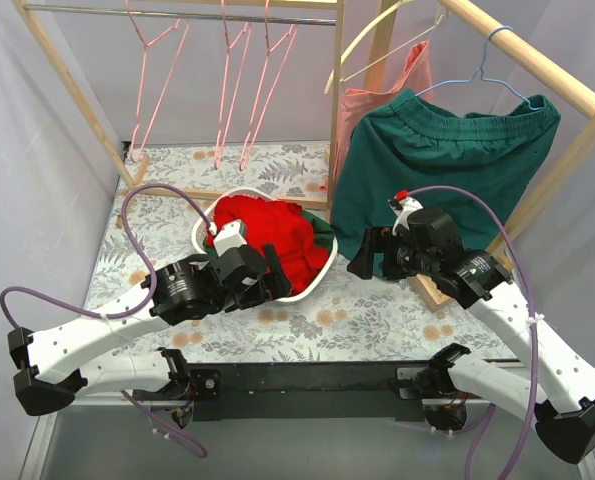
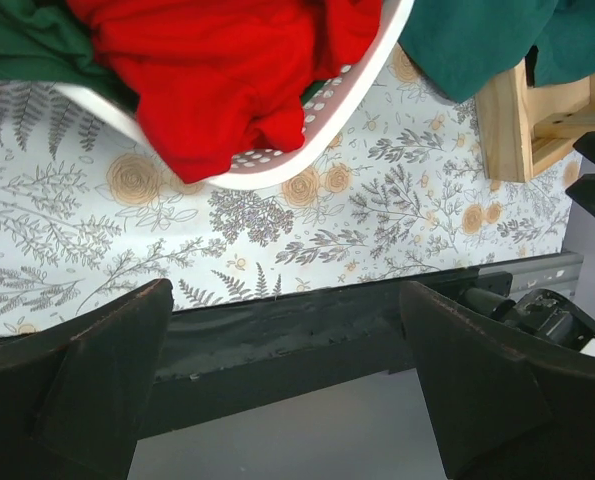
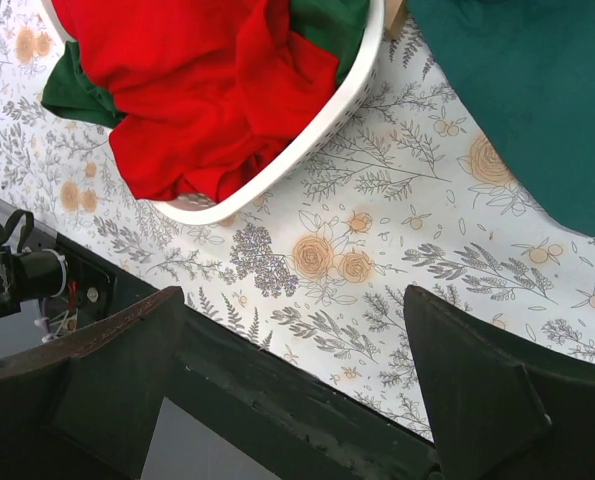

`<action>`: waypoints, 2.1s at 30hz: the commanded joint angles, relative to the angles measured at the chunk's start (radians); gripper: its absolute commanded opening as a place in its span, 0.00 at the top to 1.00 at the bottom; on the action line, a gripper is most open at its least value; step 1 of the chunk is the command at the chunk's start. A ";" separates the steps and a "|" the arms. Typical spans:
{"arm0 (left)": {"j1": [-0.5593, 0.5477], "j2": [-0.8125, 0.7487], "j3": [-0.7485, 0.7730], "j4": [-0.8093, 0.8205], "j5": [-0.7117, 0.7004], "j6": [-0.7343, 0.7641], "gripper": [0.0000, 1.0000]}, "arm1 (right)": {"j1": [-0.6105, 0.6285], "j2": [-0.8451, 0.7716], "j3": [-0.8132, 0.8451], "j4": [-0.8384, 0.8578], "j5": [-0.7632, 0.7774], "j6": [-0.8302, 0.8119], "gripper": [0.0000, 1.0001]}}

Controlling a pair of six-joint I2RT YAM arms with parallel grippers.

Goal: Place the t-shirt on the hanger
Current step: Pick up the T-shirt and place it in the bin, then move the bin to the corner of the board.

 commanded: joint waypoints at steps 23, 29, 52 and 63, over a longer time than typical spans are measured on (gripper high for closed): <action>0.013 -0.058 0.006 -0.091 -0.079 -0.138 0.02 | 0.226 0.791 0.365 0.260 0.224 0.084 0.50; 0.013 -0.039 0.018 -0.083 -0.077 -0.111 0.02 | 0.225 0.689 0.441 0.164 0.282 0.075 0.99; 0.047 0.166 0.434 -0.068 -0.129 0.080 0.02 | 0.225 0.296 0.914 -0.050 0.243 -0.123 0.99; 0.272 0.193 0.149 0.089 0.120 0.130 0.21 | 0.225 -0.139 0.139 -0.233 0.403 0.148 0.99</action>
